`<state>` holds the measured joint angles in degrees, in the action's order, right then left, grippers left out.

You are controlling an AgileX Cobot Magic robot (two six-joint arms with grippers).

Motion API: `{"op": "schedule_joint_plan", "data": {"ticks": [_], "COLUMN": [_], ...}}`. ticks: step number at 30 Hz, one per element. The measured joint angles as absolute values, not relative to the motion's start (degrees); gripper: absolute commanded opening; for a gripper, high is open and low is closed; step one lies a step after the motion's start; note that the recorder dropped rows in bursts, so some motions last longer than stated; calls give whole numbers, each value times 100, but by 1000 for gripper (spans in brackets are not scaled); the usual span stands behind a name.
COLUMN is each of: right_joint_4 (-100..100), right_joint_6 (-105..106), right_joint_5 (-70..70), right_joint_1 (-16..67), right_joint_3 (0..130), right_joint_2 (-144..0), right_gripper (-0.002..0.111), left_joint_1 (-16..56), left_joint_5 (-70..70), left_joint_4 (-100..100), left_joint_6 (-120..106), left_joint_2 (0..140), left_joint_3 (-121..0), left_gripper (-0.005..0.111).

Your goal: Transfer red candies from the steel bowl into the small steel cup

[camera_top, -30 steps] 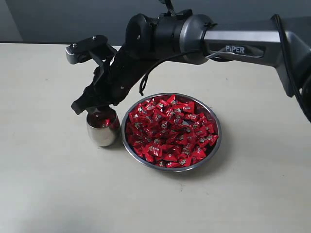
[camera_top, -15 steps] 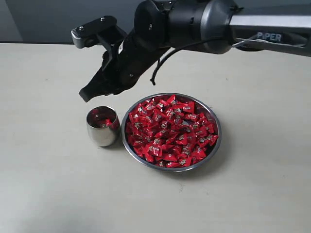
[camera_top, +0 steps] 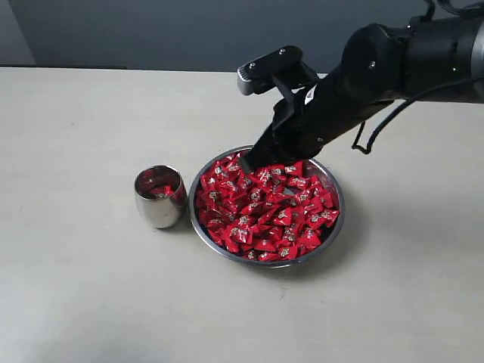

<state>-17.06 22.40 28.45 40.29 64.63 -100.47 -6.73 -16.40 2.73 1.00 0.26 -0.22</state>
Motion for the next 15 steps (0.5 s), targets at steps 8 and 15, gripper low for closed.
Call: {"op": "schedule_joint_plan", "data": {"ticks": [8, 15], "right_joint_4": [-3563, -3523], "right_joint_6": [4430, 4578], "right_joint_5": [2970, 2866], "right_joint_1": [4351, 4439], "right_joint_3": [6444, 6444], "right_joint_2": [-10612, -10847], "right_gripper": [-1, -1], "left_joint_1": [-673, -673], "left_joint_5": [-1640, -1640], "left_joint_4": [273, 273], "left_joint_6": [100, 100], "left_joint_2": [26, 26], "left_joint_3": [-22, -22], "left_gripper": [0, 0]}}
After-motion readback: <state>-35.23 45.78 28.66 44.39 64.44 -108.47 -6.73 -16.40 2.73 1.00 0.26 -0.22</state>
